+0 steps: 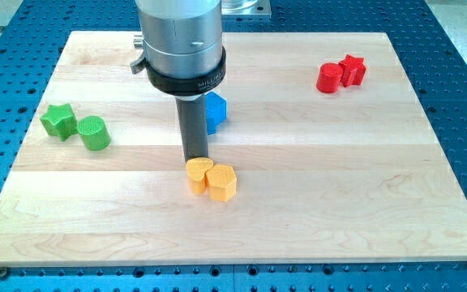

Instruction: Place the yellow blocks vertically below the blue blocks

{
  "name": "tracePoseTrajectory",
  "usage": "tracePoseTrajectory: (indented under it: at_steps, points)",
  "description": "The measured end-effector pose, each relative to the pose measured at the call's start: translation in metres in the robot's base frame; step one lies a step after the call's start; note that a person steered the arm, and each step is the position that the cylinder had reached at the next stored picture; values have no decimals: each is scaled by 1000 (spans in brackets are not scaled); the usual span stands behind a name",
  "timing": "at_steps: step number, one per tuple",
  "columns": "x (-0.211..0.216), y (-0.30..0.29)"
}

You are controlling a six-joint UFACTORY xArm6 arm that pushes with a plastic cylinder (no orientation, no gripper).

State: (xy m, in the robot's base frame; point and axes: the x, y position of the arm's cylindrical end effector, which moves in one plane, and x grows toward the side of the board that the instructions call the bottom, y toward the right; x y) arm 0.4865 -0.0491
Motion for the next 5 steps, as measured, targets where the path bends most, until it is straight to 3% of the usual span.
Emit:
tracePoseTrajectory:
  at_steps: [3,4,5]
  points:
    - [-9,0]
    - [-18,43]
    - [-61,129]
